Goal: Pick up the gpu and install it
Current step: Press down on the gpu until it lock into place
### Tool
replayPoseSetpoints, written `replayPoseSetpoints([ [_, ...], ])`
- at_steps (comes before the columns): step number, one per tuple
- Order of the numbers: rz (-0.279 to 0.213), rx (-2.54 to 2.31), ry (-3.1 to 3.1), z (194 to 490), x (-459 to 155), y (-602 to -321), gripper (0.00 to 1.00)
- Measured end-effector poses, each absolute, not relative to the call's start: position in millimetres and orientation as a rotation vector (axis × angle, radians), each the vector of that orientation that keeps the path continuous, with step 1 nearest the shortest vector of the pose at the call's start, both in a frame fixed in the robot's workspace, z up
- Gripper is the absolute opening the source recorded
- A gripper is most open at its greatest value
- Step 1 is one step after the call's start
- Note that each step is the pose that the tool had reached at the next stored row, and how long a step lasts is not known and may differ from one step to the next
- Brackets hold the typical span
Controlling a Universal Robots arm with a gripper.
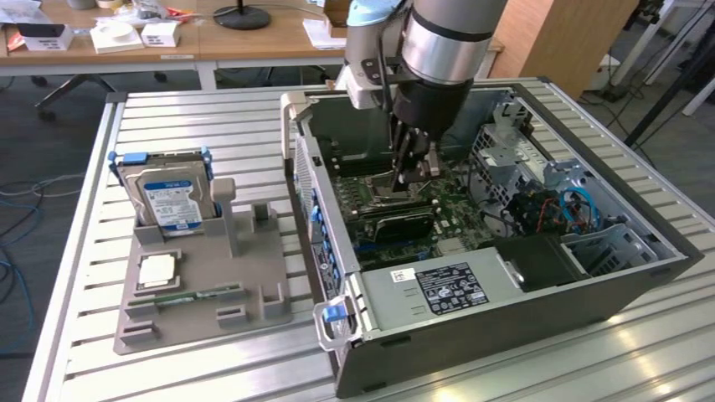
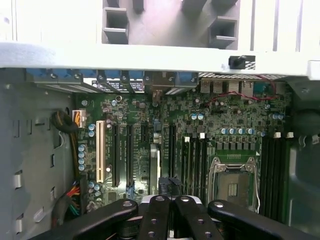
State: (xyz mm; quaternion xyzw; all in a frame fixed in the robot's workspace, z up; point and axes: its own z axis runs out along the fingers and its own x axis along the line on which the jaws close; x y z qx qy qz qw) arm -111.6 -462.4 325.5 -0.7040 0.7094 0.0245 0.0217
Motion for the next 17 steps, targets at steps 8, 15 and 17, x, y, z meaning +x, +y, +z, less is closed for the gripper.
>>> replayPoseSetpoints([
  [8,0.076,-2.181,2.199,349,-111,-462,0.10],
  [15,0.076,-2.181,2.199,353,-111,-462,0.10],
  [17,0.076,-2.181,2.199,353,-111,-462,0.10],
])
